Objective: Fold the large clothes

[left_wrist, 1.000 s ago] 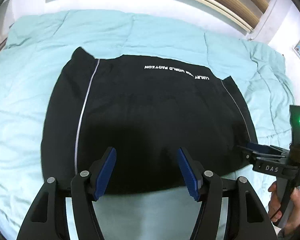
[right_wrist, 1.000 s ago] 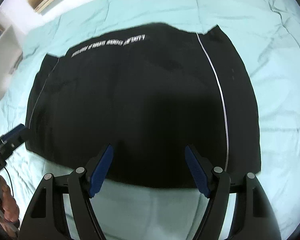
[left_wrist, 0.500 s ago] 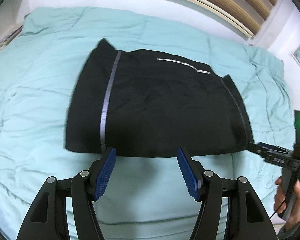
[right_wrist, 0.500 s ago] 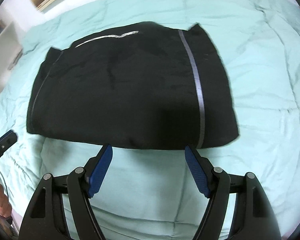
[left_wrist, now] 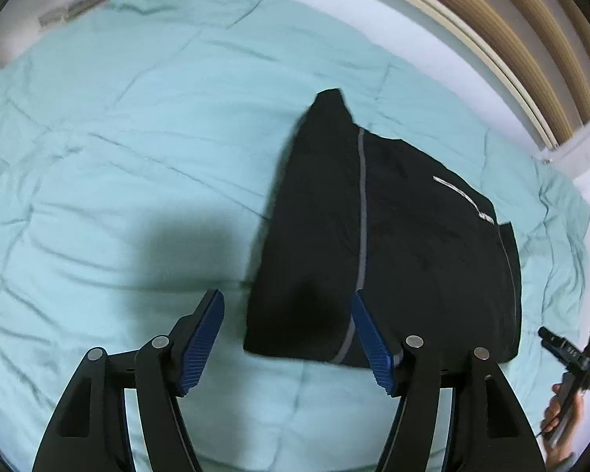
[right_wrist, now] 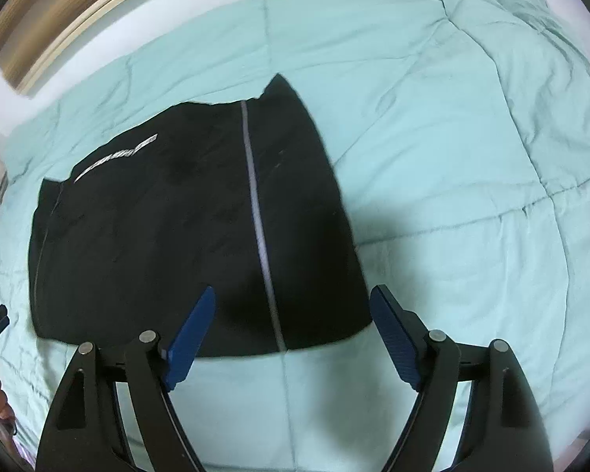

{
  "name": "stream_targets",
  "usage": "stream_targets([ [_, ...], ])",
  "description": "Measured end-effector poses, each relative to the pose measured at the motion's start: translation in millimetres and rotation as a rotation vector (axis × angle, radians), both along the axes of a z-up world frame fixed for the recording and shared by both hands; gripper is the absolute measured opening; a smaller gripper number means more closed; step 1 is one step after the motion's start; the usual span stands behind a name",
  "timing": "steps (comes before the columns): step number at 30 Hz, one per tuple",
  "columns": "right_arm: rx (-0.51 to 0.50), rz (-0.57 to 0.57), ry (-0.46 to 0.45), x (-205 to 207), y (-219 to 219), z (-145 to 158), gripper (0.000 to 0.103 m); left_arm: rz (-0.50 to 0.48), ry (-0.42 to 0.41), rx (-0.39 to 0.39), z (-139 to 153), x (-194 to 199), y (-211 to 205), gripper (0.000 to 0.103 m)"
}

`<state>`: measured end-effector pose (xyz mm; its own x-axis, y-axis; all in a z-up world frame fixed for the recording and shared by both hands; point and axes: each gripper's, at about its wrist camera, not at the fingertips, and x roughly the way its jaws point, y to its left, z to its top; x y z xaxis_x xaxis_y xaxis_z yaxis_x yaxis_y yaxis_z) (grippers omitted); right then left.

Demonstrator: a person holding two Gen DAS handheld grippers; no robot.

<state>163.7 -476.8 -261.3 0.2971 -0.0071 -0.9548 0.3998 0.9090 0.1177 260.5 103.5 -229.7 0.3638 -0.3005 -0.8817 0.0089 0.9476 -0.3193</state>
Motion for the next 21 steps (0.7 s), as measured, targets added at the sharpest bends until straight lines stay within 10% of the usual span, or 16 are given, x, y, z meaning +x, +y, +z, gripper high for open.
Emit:
stream_targets([
  [21,0.315,0.001,0.043,69.0,-81.2,-107.7,0.091,-0.015,0.208,-0.376,-112.7,100.4,2.4,0.080],
])
